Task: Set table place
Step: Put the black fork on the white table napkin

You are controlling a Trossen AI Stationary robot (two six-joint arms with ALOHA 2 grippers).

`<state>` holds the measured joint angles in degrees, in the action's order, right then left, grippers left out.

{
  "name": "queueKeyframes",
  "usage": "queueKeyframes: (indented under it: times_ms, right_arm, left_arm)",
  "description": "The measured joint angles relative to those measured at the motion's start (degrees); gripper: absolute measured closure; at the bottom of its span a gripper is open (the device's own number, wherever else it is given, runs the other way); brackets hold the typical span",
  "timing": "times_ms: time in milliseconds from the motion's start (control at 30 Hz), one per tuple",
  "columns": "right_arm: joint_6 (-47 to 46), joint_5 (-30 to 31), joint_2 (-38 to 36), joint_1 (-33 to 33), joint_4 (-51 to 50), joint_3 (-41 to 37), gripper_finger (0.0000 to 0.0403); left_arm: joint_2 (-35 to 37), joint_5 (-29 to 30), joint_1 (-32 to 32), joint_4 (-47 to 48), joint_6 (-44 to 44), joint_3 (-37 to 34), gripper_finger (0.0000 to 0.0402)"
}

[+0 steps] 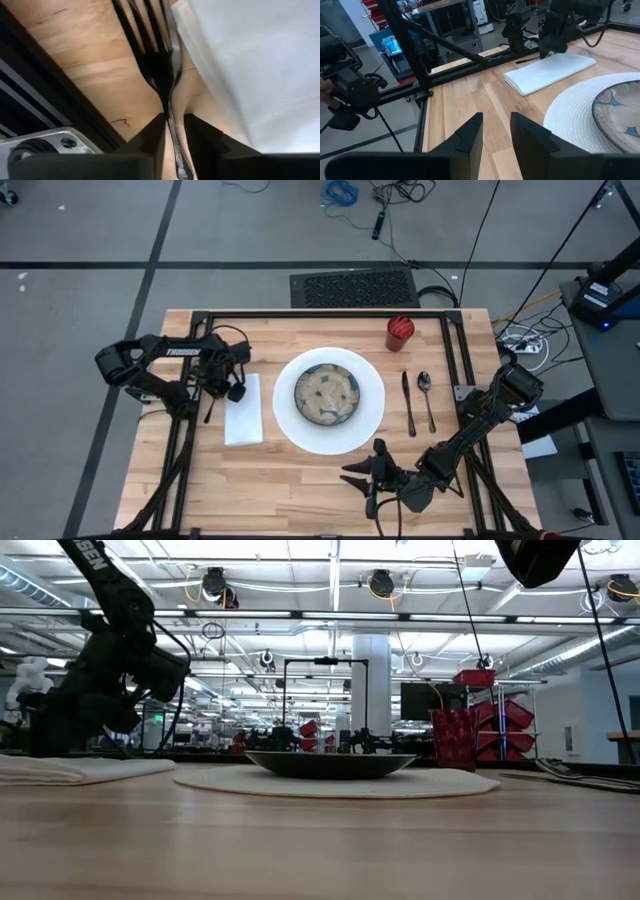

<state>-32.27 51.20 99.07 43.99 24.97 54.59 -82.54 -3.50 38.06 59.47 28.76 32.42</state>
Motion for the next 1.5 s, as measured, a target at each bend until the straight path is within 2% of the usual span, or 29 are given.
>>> queueKeyframes:
  times_ms: [233, 433, 533, 833, 967, 1100, 1300, 1500]
  right_arm:
    - [0.0, 0.0, 0.0, 0.0, 0.0, 0.0, 0.0316]
    - [0.0, 0.0, 0.0, 0.3, 0.0, 0.0, 0.0316]
    - [0.0, 0.0, 0.0, 0.3, 0.1, 0.0, 0.0316]
    - [0.0, -0.3, 0.0, 0.3, 0.3, 0.0, 0.0316]
    - [0.0, -0.3, 0.0, 0.3, 0.2, 0.0, 0.0316]
    - [0.0, -0.3, 0.0, 0.3, 0.3, 0.0, 0.0316]
    - [0.0, -0.3, 0.0, 0.3, 0.5, 0.0, 0.0316]
    - [0.0, -0.3, 0.0, 0.2, 0.4, 0.0, 0.0316]
  left_arm:
    - [0.0, 0.0, 0.0, -0.3, 1.0, 0.0, 0.0396]
    - [-0.1, 0.8, 0.0, 0.6, 2.3, 0.5, 0.04]
    - [0.0, 5.3, 0.1, 4.6, 2.7, 2.5, 0.0401]
    - [5.0, 4.8, -1.2, 15.4, 5.8, 10.2, 0.0401]
    - [9.0, 0.0, -5.1, 13.7, 11.2, 10.5, 0.0401]
    - [11.8, -1.6, -10.8, 9.4, 19.8, 9.8, 0.0401]
    - [12.2, -4.2, -21.6, 2.2, 31.7, 9.6, 0.0401]
    - [10.9, -6.0, -25.6, -3.9, 39.9, 9.6, 0.0401]
